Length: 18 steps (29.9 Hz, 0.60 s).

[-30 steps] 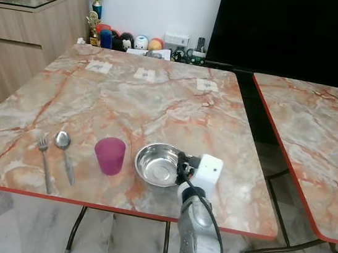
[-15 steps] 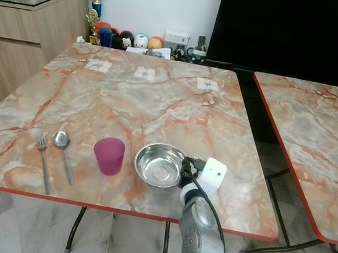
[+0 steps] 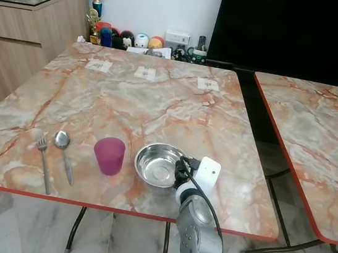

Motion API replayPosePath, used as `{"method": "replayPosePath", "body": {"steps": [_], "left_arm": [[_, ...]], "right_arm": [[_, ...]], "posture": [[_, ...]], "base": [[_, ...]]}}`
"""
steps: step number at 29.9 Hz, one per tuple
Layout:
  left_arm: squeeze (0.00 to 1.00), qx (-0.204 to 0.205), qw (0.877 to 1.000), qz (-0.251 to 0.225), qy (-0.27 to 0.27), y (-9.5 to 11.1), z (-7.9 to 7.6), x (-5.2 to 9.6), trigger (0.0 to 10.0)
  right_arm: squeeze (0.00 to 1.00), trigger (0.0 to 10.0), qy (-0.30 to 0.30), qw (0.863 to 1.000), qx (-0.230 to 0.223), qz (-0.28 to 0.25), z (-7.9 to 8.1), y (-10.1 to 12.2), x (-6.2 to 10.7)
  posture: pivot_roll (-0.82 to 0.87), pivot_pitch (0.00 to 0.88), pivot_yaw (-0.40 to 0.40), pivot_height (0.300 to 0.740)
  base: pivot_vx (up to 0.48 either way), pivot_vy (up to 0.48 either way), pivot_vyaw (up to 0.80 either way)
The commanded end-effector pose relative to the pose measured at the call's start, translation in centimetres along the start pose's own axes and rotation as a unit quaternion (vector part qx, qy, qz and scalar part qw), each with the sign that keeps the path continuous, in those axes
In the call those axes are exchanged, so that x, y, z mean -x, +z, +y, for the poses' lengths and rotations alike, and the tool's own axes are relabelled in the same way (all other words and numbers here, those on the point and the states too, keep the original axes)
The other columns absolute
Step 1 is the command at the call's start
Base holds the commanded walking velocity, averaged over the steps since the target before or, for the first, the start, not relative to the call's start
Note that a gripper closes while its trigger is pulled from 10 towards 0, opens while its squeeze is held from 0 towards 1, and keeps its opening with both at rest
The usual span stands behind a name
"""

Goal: Setting the table

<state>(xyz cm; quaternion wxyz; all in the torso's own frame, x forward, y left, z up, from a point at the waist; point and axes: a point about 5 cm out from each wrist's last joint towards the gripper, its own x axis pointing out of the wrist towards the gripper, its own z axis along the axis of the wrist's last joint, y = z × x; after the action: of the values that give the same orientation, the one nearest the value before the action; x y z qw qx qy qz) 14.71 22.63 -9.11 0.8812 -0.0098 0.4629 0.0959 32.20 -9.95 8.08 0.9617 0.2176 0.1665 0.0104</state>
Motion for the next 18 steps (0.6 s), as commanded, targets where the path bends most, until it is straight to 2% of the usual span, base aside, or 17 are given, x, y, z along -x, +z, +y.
{"method": "replayPosePath", "body": {"steps": [1,16,17,18], "left_arm": [[0.0,-0.007,1.0,0.015,-0.001,-0.58,0.05,0.09,10.0],[0.0,-0.007,1.0,0.017,-0.001,-0.64,0.0,0.1,10.0],[0.0,-0.007,1.0,0.017,-0.002,-0.65,-0.02,0.1,10.0],[0.0,-0.007,1.0,0.017,-0.002,-0.66,-0.03,0.1,10.0]], "right_arm": [[0.0,10.0,0.0,1.0,0.005,0.011,0.06,-0.23,0.01],[0.0,10.0,-0.008,0.999,-0.012,0.036,-0.26,-0.8,-0.06],[0.0,7.6,-0.006,0.999,-0.014,0.04,-0.2,-0.87,-0.09],[0.0,4.5,-0.005,0.999,-0.018,0.041,-0.17,-0.9,-0.1]], "posture": [[0.03,0.0,-0.042,0.74],[0.03,0.0,-0.042,0.74],[0.03,0.0,-0.043,0.74],[0.03,0.0,-0.044,0.74]], "base": [[0.0,0.0,0.0],[0.0,0.0,0.0],[0.0,0.0,0.0],[0.0,0.0,0.0]]}}
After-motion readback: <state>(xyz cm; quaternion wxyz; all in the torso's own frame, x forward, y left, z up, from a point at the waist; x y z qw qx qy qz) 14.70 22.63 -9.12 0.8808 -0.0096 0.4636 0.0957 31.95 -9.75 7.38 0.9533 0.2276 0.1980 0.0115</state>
